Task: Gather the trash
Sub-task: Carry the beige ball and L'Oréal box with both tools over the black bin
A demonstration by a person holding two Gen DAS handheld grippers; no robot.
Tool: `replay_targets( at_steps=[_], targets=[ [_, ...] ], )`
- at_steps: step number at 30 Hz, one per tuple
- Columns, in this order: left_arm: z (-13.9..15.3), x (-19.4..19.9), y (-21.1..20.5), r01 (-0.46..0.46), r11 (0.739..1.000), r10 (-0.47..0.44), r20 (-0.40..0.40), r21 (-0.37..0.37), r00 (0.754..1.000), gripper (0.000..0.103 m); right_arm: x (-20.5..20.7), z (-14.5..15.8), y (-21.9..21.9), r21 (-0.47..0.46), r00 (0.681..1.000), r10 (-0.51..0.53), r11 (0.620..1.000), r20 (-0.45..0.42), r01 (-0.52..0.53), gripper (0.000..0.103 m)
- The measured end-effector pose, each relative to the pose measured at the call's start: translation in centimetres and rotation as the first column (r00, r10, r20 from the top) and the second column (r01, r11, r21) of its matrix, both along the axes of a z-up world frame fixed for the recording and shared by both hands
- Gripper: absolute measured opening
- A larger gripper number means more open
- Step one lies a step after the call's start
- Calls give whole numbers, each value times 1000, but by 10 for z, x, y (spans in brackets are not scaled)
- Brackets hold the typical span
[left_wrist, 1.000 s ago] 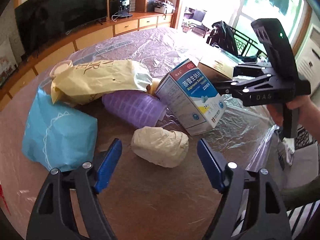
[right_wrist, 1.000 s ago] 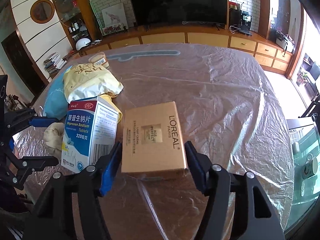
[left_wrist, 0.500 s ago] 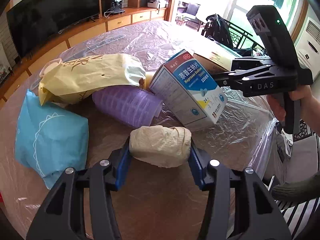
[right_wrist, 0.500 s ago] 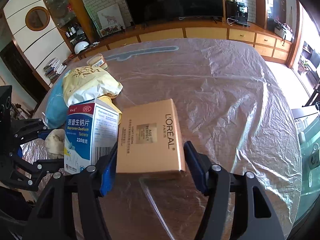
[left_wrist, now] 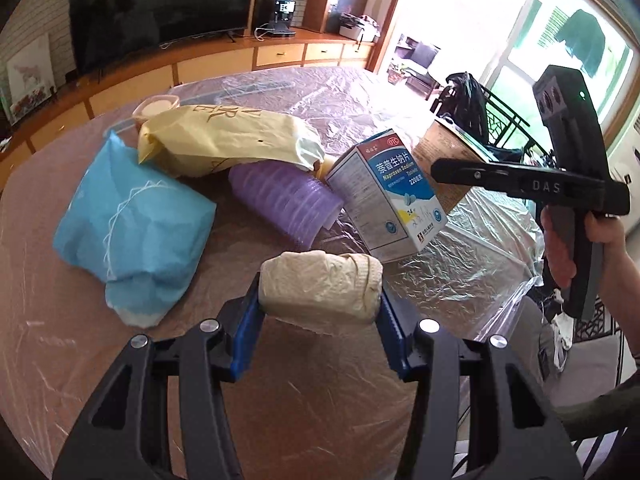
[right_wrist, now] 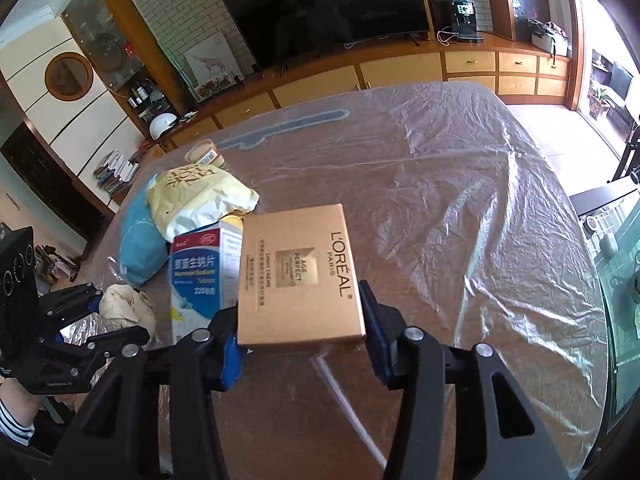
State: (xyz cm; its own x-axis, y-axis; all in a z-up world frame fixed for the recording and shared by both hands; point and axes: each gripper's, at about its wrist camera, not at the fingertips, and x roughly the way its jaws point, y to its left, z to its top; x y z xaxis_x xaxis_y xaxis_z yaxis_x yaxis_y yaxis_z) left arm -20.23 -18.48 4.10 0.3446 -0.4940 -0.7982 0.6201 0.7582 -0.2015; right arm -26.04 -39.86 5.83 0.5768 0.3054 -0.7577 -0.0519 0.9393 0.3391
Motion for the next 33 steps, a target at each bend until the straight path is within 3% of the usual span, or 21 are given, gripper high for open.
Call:
replay_targets(
  at_steps=[18,33],
  targets=[
    [9,-39,34,-178,984,178,27,-21,984,52,-57,13,20,-13,1000,27,1000,11,-27,48],
    [34,-72,48,-182,982,185,73,-40,980,52,-95,45,49,8,991,114,993,67,-115,48]
  ],
)
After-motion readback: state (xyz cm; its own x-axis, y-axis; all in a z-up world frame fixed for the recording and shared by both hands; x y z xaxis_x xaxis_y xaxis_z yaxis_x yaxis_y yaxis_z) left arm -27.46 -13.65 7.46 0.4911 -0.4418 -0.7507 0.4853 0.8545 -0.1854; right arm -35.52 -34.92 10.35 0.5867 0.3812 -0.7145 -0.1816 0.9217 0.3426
